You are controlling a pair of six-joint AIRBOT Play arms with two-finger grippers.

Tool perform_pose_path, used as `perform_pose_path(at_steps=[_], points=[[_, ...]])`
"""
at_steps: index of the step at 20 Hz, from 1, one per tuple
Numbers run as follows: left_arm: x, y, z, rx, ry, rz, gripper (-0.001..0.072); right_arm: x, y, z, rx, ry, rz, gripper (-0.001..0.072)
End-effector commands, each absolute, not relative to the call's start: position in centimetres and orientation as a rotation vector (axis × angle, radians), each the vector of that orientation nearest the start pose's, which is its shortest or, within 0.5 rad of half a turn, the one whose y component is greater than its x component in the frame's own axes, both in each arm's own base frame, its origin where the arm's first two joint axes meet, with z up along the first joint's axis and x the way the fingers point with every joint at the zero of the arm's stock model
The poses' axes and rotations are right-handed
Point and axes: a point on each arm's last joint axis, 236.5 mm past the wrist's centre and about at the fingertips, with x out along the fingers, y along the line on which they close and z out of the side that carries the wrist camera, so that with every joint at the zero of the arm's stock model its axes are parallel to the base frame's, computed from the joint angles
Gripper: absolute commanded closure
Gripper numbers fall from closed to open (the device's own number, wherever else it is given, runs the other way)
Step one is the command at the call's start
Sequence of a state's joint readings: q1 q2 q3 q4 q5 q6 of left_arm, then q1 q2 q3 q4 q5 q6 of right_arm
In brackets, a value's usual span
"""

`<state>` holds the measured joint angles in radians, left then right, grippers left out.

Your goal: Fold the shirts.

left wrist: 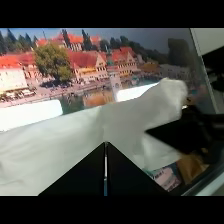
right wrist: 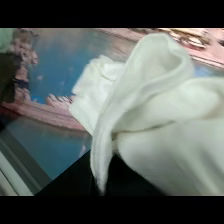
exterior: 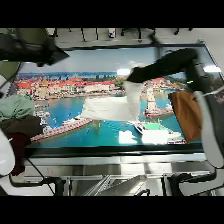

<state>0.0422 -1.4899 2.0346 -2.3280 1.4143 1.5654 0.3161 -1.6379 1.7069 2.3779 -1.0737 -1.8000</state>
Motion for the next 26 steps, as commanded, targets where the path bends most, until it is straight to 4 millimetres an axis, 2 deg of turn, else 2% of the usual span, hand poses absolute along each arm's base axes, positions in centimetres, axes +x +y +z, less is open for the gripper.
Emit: perform_pose_path(at_steps=[1, 2, 3, 4, 5, 6, 8, 11, 13, 14, 15, 17, 19, 21, 23, 26], points=[[42.4, -10.4, 32.3, -0.416, 0.695, -0.541, 0.0693, 45.7, 47.6, 8.4, 0.437, 0.715, 0.829, 0.0501], [42.0, -10.3, 32.3, -0.419, 0.681, -0.535, 0.0693, 45.0, 50.9, 6.4, 0.439, 0.649, 0.812, 0.0182], [41.6, -10.4, 31.9, -0.429, 0.677, -0.529, 0.0693, 44.2, 52.9, 4.7, 0.431, 0.614, 0.803, 0.0132], [41.1, -10.6, 31.3, -0.428, 0.678, -0.529, 0.0693, 43.7, 53.4, 3.5, 0.41, 0.627, 0.808, 0.0131], [40.8, -10.7, 30.8, -0.43, 0.679, -0.527, 0.0693, 43.8, 52.8, 3.0, 0.397, 0.664, 0.813, 0.0132], [40.4, -10.7, 30.2, -0.424, 0.68, -0.525, 0.0693, 44.6, 51.1, 3.2, 0.397, 0.705, 0.809, 0.0132], [40.1, -10.3, 29.6, -0.433, 0.67, -0.508, 0.0693, 46.9, 46.1, 4.6, 0.398, 0.782, 0.793, 0.0132], [39.5, -10.2, 29.6, -0.425, 0.651, -0.504, 0.0693, 49.4, 35.4, 7.1, 0.408, 0.913, 0.746, 0.0131], [39.4, -10.3, 29.8, -0.423, 0.649, -0.506, 0.0693, 49.8, 27.8, 7.6, 0.451, 1.022, 0.69, 0.0098], [39.4, -10.3, 29.7, -0.422, 0.651, -0.505, 0.0693, 49.6, 24.7, 7.0, 0.476, 1.084, 0.662, 0.0045], [39.3, -10.3, 29.7, -0.421, 0.655, -0.507, 0.0693, 49.1, 21.7, 5.8, 0.511, 1.163, 0.619, 0.0037], [39.2, -10.3, 29.6, -0.421, 0.658, -0.509, 0.0693, 47.7, 17.8, 2.1, 0.552, 1.297, 0.529, 0.0018], [39.2, -10.4, 29.6, -0.422, 0.658, -0.51, 0.0693, 46.2, 16.7, -1.7, 0.591, 1.386, 0.482, 0.0019], [39.2, -10.4, 29.6, -0.421, 0.658, -0.509, 0.0693, 45.0, 17.2, -5.1, 0.606, 1.451, 0.465, 0.0018], [39.3, -10.4, 29.6, -0.421, 0.657, -0.509, 0.0693, 44.2, 18.6, -7.5, 0.615, 1.509, 0.476, 0.0019], [39.3, -10.4, 29.6, -0.421, 0.658, -0.509, 0.0693, 43.8, 21.6, -9.6, 0.644, 1.537, 0.501, 0.0018]])
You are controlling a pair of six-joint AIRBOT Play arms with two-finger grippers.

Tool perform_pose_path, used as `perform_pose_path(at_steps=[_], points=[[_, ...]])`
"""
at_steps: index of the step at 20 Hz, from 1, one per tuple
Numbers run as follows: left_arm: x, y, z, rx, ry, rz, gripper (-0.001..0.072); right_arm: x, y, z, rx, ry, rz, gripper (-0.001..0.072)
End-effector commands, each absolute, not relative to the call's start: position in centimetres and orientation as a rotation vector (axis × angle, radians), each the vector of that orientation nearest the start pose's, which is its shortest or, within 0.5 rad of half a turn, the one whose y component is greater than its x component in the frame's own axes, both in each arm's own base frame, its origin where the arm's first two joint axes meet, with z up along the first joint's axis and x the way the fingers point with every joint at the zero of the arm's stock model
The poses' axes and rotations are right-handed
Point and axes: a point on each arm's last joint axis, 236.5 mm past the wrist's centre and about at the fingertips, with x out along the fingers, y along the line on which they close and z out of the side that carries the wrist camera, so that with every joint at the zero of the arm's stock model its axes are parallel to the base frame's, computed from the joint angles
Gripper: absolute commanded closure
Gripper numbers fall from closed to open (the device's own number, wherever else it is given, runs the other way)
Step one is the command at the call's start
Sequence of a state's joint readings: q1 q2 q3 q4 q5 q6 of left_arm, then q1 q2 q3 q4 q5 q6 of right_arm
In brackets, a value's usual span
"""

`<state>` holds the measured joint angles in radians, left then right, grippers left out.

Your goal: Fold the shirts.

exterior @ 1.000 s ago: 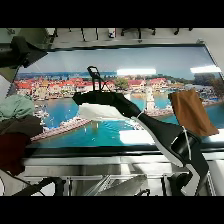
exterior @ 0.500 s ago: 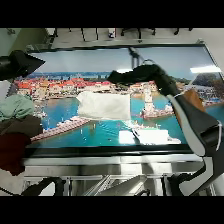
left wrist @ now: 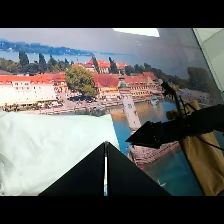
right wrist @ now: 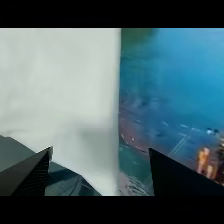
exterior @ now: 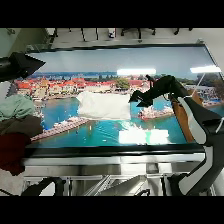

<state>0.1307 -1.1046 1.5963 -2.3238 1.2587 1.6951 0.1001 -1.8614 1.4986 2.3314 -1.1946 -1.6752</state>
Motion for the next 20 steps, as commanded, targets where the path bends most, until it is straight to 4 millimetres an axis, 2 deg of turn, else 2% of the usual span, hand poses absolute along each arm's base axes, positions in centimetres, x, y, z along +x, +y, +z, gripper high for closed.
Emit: perform_pose_path(at_steps=[1, 5, 6, 7, 8, 9, 10, 11, 13, 15, 16, 18, 19, 20], points=[[39.3, -10.4, 29.6, -0.421, 0.657, -0.509, 0.0693, 43.8, 22.4, -10.2, 0.638, 1.535, 0.502, 0.0019], [39.3, -10.4, 29.6, -0.421, 0.658, -0.508, 0.0693, 43.6, 24.9, -11.4, 0.624, 1.525, 0.511, 0.0022], [39.3, -10.3, 29.6, -0.42, 0.658, -0.508, 0.0693, 43.5, 25.3, -11.5, 0.63, 1.527, 0.515, 0.0122], [39.3, -10.4, 29.6, -0.421, 0.658, -0.508, 0.0693, 43.5, 25.7, -11.3, 0.64, 1.526, 0.523, 0.0385], [39.3, -10.3, 29.6, -0.42, 0.658, -0.508, 0.0693, 43.5, 26.0, -10.9, 0.644, 1.517, 0.538, 0.057], [39.2, -10.4, 29.6, -0.421, 0.658, -0.509, 0.0693, 43.8, 26.1, -10.3, 0.635, 1.499, 0.561, 0.0655], [39.2, -10.3, 29.6, -0.42, 0.659, -0.508, 0.0693, 44.3, 26.1, -9.3, 0.629, 1.475, 0.569, 0.0695], [39.2, -10.4, 29.6, -0.42, 0.659, -0.509, 0.0693, 45.3, 25.8, -7.7, 0.629, 1.435, 0.579, 0.0695], [39.2, -10.3, 29.6, -0.42, 0.659, -0.508, 0.0693, 48.1, 24.8, -1.9, 0.624, 1.305, 0.616, 0.0695], [39.2, -10.3, 29.6, -0.42, 0.658, -0.508, 0.0693, 51.3, 22.4, 6.7, 0.608, 1.106, 0.639, 0.0695], [39.3, -10.3, 29.6, -0.42, 0.658, -0.508, 0.0693, 52.8, 20.4, 11.5, 0.602, 0.995, 0.636, 0.0695], [39.3, -10.3, 29.6, -0.42, 0.656, -0.508, 0.0693, 54.9, 15.7, 19.2, 0.609, 0.813, 0.595, 0.0695], [39.3, -10.4, 29.6, -0.42, 0.656, -0.508, 0.0693, 55.7, 13.1, 21.7, 0.62, 0.748, 0.561, 0.0695], [39.3, -10.3, 29.6, -0.42, 0.656, -0.508, 0.0693, 56.5, 10.0, 23.5, 0.643, 0.691, 0.512, 0.0695]])
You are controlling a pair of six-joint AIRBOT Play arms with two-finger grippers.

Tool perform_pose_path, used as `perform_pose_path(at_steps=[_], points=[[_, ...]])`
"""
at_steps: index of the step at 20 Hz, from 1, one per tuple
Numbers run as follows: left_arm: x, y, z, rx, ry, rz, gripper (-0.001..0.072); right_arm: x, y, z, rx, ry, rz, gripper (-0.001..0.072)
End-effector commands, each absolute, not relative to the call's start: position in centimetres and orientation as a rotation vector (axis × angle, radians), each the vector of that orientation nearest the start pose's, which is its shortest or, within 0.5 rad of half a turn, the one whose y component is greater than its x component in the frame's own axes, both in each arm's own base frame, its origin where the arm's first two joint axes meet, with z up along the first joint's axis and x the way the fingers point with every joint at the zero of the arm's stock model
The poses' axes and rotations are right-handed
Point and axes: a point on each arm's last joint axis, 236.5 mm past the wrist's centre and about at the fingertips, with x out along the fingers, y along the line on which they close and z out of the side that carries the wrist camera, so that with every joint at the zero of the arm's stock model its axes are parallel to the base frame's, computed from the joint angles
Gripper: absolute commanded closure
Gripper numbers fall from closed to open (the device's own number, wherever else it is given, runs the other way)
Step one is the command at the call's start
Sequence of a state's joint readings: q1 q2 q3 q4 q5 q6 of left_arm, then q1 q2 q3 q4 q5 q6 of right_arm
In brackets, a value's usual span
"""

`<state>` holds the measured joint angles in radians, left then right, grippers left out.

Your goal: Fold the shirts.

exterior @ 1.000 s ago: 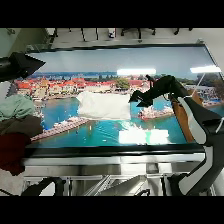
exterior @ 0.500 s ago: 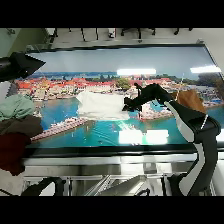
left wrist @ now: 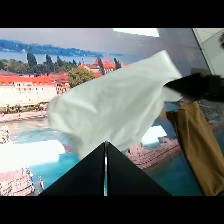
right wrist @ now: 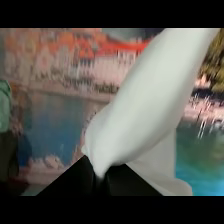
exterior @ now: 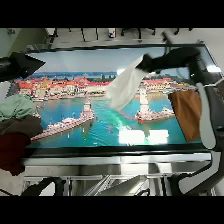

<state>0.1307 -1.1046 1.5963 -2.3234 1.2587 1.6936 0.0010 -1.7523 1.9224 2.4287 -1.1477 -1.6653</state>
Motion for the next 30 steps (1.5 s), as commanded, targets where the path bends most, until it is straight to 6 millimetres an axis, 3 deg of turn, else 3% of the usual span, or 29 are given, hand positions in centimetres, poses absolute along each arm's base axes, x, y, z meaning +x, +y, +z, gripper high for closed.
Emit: perform_pose_path(at_steps=[1, 3, 6, 8, 10, 13, 15, 17, 22, 25, 27, 30], points=[[39.3, -10.3, 29.6, -0.42, 0.656, -0.508, 0.0693, 57.3, 6.8, 24.2, 0.669, 0.644, 0.454, 0.0695], [39.3, -10.3, 29.6, -0.42, 0.657, -0.508, 0.0693, 58.4, -0.5, 24.5, 0.711, 0.565, 0.327, 0.0695], [39.2, -10.4, 29.6, -0.419, 0.659, -0.509, 0.0693, 58.4, -9.8, 25.2, 0.745, 0.459, 0.17, 0.0695], [39.3, -10.4, 29.5, -0.42, 0.66, -0.509, 0.0694, 58.1, -14.5, 25.9, 0.763, 0.389, 0.088, 0.0694], [39.3, -10.3, 29.5, -0.42, 0.661, -0.507, 0.0693, 57.6, -17.4, 25.7, 0.778, 0.365, 0.038, 0.0694], [39.1, -10.8, 29.5, -0.416, 0.663, -0.519, 0.0693, 57.1, -18.7, 22.8, 0.81, 0.424, 0.0, 0.0695], [39.1, -11.8, 29.2, -0.411, 0.677, -0.542, 0.0693, 56.7, -19.0, 19.9, 0.849, 0.492, -0.043, 0.0695], [39.1, -13.2, 28.5, -0.406, 0.703, -0.575, 0.0693, 56.9, -18.9, 18.6, 0.881, 0.507, -0.057, 0.0696], [39.5, -16.2, 26.5, -0.398, 0.769, -0.637, 0.0693, 58.5, -19.0, 23.0, 0.894, 0.337, -0.015, 0.0696], [40.1, -16.5, 25.5, -0.405, 0.793, -0.64, 0.0693, 58.6, -19.0, 22.8, 0.868, 0.345, -0.01, 0.0696], [40.3, -16.5, 25.0, -0.408, 0.804, -0.637, 0.0693, 58.1, -18.8, 20.8, 0.868, 0.42, -0.023, 0.0696], [40.2, -16.6, 24.9, -0.407, 0.813, -0.643, 0.0694, 55.4, -19.0, 15.2, 0.909, 0.648, -0.158, 0.0696]])
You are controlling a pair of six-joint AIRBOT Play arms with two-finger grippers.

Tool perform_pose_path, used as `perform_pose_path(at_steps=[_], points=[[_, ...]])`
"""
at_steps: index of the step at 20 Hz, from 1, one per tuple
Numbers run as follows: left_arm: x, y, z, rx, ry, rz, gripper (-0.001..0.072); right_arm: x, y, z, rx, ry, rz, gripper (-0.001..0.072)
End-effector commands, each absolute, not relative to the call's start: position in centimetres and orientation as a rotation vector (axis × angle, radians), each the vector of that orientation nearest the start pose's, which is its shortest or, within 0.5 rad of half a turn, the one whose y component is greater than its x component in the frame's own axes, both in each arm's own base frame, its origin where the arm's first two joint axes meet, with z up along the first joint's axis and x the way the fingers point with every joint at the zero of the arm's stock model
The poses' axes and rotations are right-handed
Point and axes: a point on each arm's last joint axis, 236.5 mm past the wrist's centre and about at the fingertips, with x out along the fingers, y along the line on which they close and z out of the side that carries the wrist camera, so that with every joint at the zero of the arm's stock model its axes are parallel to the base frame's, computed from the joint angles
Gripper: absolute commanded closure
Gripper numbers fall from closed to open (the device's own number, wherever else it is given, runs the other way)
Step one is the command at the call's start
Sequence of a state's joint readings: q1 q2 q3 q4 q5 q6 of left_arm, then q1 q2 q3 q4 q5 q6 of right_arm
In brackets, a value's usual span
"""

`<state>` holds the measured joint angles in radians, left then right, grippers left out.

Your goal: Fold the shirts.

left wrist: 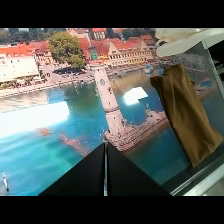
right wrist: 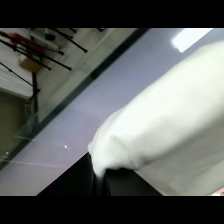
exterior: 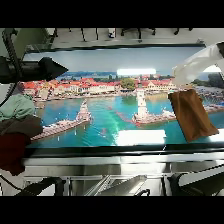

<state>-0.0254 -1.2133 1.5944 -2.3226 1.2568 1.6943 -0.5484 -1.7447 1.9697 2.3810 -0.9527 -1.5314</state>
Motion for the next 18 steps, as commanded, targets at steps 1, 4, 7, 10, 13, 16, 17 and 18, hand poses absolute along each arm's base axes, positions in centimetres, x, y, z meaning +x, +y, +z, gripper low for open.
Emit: perform_pose_path(at_steps=[1, 4, 7, 10, 13, 16, 17, 18], points=[[40.0, -16.6, 25.0, -0.404, 0.815, -0.645, 0.0693, 54.2, -18.9, 14.0, 0.921, 0.716, -0.195, 0.0697], [39.7, -16.6, 25.2, -0.4, 0.813, -0.648, 0.0694, 50.5, -18.8, 14.5, 0.891, 0.817, -0.285, 0.0696], [39.4, -16.7, 25.0, -0.397, 0.827, -0.654, 0.0693, 46.4, -18.3, 15.5, 0.846, 0.912, -0.359, 0.0697], [39.1, -16.7, 24.8, -0.393, 0.842, -0.659, 0.0693, 41.8, -18.8, 15.3, 0.829, 1.015, -0.497, 0.0697], [38.6, -16.8, 24.5, -0.387, 0.863, -0.668, 0.0693, 36.9, -18.3, 13.0, 0.854, 1.158, -0.628, 0.0697], [38.7, -16.8, 24.5, -0.387, 0.861, -0.667, 0.0693, 33.2, -16.7, 9.4, 0.915, 1.264, -0.709, 0.0696], [38.7, -16.8, 24.5, -0.387, 0.86, -0.667, 0.0693, 32.0, -16.0, 7.8, 0.938, 1.304, -0.729, 0.0696], [38.7, -16.8, 24.5, -0.382, 0.859, -0.669, 0.0693, 31.1, -15.4, 6.4, 0.949, 1.344, -0.737, 0.0696]])
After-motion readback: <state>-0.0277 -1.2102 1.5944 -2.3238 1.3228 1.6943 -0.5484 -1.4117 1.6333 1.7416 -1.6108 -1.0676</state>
